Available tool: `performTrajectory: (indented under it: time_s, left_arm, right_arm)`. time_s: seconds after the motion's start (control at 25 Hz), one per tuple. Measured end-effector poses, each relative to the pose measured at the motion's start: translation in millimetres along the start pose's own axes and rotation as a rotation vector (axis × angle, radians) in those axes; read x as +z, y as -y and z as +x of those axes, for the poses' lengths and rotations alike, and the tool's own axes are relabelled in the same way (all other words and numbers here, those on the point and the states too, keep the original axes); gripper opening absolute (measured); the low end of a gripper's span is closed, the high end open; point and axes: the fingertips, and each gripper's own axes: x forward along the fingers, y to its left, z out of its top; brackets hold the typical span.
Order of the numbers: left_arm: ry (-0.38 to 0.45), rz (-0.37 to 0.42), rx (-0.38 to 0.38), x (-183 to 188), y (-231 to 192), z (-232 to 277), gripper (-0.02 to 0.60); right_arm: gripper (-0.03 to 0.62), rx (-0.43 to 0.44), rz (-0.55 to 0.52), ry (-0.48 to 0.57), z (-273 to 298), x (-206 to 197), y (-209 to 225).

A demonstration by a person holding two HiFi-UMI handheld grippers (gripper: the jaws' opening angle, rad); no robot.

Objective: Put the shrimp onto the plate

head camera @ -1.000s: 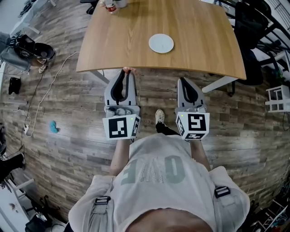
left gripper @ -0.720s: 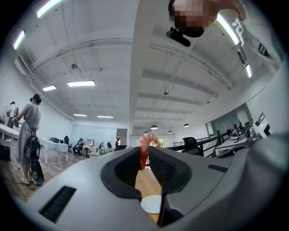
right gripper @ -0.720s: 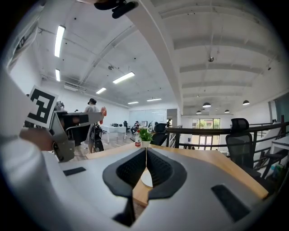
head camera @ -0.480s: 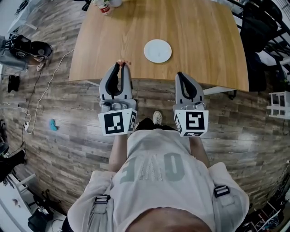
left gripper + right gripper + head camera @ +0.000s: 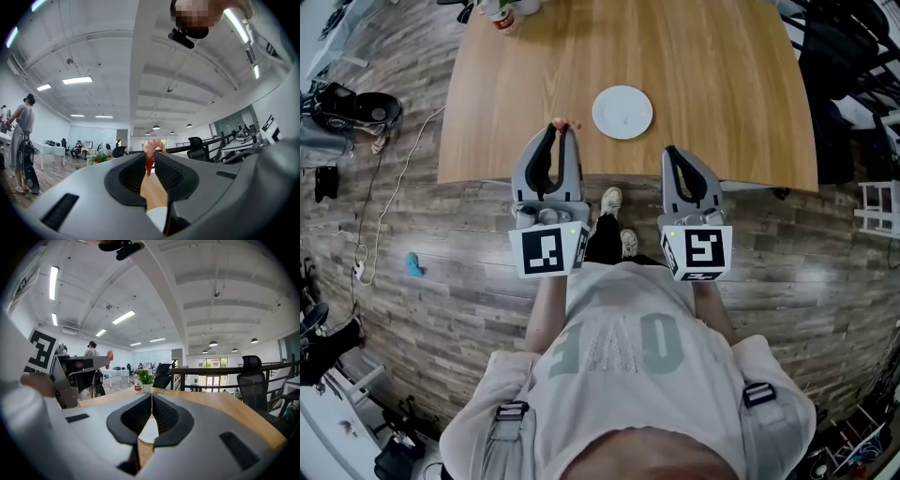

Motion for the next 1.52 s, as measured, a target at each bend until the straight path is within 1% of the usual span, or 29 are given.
performTrajectory:
  time_s: [0.2,0.48,0.72,0.84,0.92,1.0,1.12,1.24,1.4,1.52]
  left_arm:
    - [0.022,-0.018,-0.046,-5.4,-9.3,42.0,0.064]
    - [0.061,-0.038,-0.1,-1.6,-32.1,100.3,0.063]
    - [0.02,-0.08,-0.171,-17.5,-43.9,128.2,0.064]
    - [0.015,-0.086,-0.188,-21.7,-48.5,139.3,0.063]
    - [-0.009,-0.074,-0.207,-27.7,-48.1,143.6,0.063]
    - [-0.027,-0.074,-0.213,-34.6,-47.6,147.8,0.063]
    - [-0.023,-0.09,-0.218,-41.7,-42.8,151.3,0.064]
    - [-0.044,-0.042,-0.232,-48.7,-32.2,162.4,0.063]
    - [-0.048,-0.014,-0.254,-44.3,-11.6,177.5,0.063]
    - [-0.093,0.019,-0.274,-50.0,-1.5,184.7,0.063]
  right_arm:
    - [0.02,-0.041,-0.043,-0.004,35.5,5.1,12.3]
    - [0.02,-0.065,-0.081,0.013,87.1,29.8,21.3]
    - [0.02,-0.073,-0.079,-0.005,116.0,38.7,23.1]
    - [0.021,-0.081,-0.105,-0.029,128.3,40.5,24.5]
    - [0.02,-0.083,-0.117,-0.034,135.9,41.7,25.4]
    - [0.02,-0.084,-0.113,-0.03,141.8,43.2,27.2]
    - [0.021,-0.075,-0.106,-0.031,143.4,41.8,32.3]
    - [0.021,-0.07,-0.105,-0.03,147.4,37.2,48.4]
    - [0.02,-0.055,-0.076,-0.022,150.7,38.5,68.0]
    - [0.02,-0.043,-0.056,-0.02,155.3,36.9,75.8]
